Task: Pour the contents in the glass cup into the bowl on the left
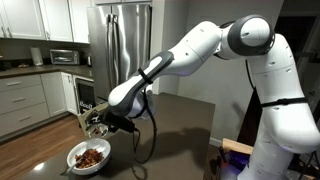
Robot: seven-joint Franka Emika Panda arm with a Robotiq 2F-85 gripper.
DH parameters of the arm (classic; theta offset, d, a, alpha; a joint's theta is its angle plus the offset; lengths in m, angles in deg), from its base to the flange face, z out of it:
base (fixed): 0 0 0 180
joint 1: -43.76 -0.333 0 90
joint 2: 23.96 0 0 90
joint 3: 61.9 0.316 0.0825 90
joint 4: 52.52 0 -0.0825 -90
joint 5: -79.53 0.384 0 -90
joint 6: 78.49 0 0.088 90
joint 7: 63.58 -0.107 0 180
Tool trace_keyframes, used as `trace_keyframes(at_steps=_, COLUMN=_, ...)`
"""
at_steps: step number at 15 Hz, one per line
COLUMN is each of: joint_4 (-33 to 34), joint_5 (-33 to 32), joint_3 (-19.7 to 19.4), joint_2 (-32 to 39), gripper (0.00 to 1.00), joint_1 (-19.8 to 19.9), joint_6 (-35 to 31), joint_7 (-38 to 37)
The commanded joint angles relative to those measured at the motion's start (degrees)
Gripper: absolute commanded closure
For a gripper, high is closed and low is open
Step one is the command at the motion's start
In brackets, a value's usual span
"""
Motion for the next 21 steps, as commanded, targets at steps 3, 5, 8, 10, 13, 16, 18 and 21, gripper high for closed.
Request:
trace_keyframes(at_steps=3, joint_4=-0.8, joint_5=1.1, joint_3=-3.9, joint_2=-1.0, gripper=0.47, joint_1=-1.0, joint_6=0.2, joint_7=-3.1)
trace_keyframes(at_steps=5, joint_4=-1.1, joint_5=1.2, joint_3=-5.6, joint_2=-1.3, gripper=0.47, joint_1=-1.5, joint_6=0.6, joint_7=-4.9)
trace_keyframes(at_steps=8, joint_4=-1.3, joint_5=1.5, joint_3=-9.3, joint_2=-2.0, gripper=0.47, joint_1=-3.3, joint_6=3.7, joint_7=-7.9)
trace_keyframes(at_steps=10, joint_4=-1.2, joint_5=1.4, joint_3=-11.4, joint_2=-2.4, gripper=0.47, joint_1=-4.3, joint_6=6.8, joint_7=-9.7)
trace_keyframes(at_steps=13, joint_4=-0.8, joint_5=1.0, joint_3=-11.5, joint_2=-2.4, gripper=0.47, joint_1=-4.0, joint_6=7.3, joint_7=-10.9)
trace_keyframes(at_steps=16, joint_4=-0.4, joint_5=0.0, joint_3=-11.6, joint_2=-0.9, gripper=0.22, joint_1=-3.9, joint_6=6.5, joint_7=-9.9)
trace_keyframes(at_steps=18, joint_4=-0.4, joint_5=0.0, joint_3=-11.5, joint_2=-1.0, gripper=0.22, joint_1=-3.9, joint_6=6.5, joint_7=-10.0)
trace_keyframes(at_steps=21, joint_4=0.1, joint_5=1.0, joint_3=-11.0, joint_2=-1.1, gripper=0.47, joint_1=-2.8, joint_6=8.8, joint_7=-10.7)
